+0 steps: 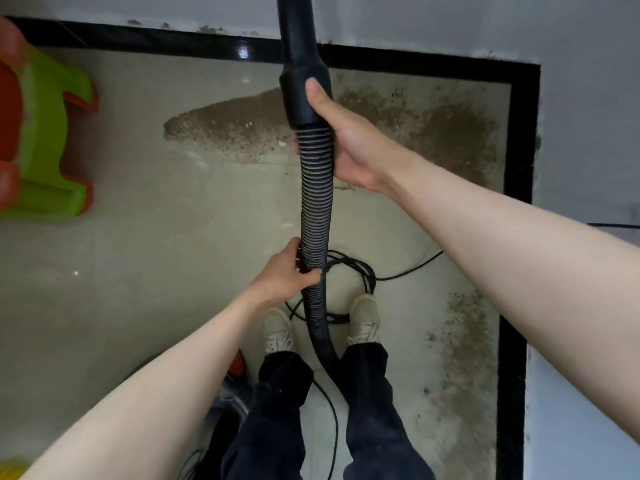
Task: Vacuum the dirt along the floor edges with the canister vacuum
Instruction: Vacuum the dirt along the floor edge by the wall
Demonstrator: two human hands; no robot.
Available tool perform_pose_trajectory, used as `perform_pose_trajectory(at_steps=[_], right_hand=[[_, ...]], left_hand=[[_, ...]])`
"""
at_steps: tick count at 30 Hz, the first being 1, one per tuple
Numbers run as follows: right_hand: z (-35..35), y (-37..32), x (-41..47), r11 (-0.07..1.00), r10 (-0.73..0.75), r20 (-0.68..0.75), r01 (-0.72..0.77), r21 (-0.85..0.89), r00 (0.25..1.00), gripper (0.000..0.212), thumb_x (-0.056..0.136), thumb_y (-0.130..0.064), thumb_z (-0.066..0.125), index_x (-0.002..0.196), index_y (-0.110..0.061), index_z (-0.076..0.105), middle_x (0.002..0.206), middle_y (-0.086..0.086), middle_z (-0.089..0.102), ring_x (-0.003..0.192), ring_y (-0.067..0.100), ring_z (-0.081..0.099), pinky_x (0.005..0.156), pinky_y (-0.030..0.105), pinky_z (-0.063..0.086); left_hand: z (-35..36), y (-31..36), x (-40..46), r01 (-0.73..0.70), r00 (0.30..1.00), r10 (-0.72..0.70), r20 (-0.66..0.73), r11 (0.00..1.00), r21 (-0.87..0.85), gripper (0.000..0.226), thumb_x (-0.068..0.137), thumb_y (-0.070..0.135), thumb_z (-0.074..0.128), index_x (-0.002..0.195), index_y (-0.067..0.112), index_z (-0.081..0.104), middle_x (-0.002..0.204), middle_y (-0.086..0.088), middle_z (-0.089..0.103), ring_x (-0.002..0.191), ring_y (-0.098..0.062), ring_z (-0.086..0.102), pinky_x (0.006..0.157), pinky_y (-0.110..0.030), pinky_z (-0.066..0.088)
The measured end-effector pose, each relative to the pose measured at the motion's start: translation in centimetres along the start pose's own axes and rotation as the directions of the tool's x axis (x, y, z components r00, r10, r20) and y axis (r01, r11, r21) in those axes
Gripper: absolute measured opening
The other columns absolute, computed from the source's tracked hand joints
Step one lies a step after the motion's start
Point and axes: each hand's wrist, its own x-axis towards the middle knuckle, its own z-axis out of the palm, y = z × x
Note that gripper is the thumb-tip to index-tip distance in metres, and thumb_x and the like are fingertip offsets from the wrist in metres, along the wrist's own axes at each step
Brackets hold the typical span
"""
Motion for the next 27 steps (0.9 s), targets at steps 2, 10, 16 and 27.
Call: perform_pose_trajectory(at_steps=[2, 10, 16, 27], right_hand=[[-0.4, 0.0, -0.2, 0.999, -0.025, -0.044, 0.027, 0.040, 0.999, 0.030, 0.103, -0.040, 0.044, 0.098, -0.012, 0.055, 0.068, -0.006, 0.063, 0.065, 0.007, 0.061, 0.073, 0.023, 0.051], [-4.0, -0.7, -1.1, 0.981, -0.079, -0.105, 0.096, 0.168, 0.991, 0.027, 0.099, -0.034, 0.054, 0.102, -0.007, 0.055, 0.077, 0.004, 0.055, 0.068, 0.015, 0.057, 0.075, 0.029, 0.053], [-6.3, -2.1, -3.4, 0.986, -0.058, -0.093, 0.072, 0.151, 0.994, 0.025, 0.098, -0.027, 0.056, 0.110, -0.005, 0.053, 0.085, 0.005, 0.052, 0.070, 0.015, 0.055, 0.072, 0.029, 0.053], [-7.7, -3.8, -6.4, 0.965, -0.048, -0.087, 0.068, 0.252, 0.995, 0.047, 0.097, -0.014, 0.056, 0.140, -0.006, 0.040, 0.097, 0.008, 0.051, 0.090, 0.022, 0.053, 0.093, 0.039, 0.049]], left_hand=[[-0.2, 0.1, 0.0, 0.006, 0.999, -0.006, -0.033, 1.000, -0.012, 0.038, 0.086, 0.019, 0.067, 0.114, 0.021, 0.042, 0.097, 0.014, 0.057, 0.087, 0.001, 0.055, 0.069, -0.009, 0.043], [0.0, 2.0, 1.3, 0.024, 0.986, 0.000, -0.168, 0.990, 0.140, 0.039, 0.081, 0.016, 0.071, 0.106, 0.019, 0.042, 0.090, 0.005, 0.057, 0.080, -0.010, 0.055, 0.064, -0.024, 0.041], [2.0, 4.1, 1.7, 0.146, 0.922, -0.063, -0.383, 0.970, 0.193, 0.035, 0.078, 0.015, 0.073, 0.106, 0.014, 0.050, 0.089, 0.003, 0.055, 0.081, -0.015, 0.051, 0.062, -0.023, 0.035], [2.6, 7.2, -0.3, 0.257, 0.818, -0.102, -0.566, 0.946, 0.200, 0.039, 0.079, 0.006, 0.066, 0.115, 0.005, 0.052, 0.106, -0.014, 0.058, 0.094, -0.031, 0.056, 0.073, -0.034, 0.043]])
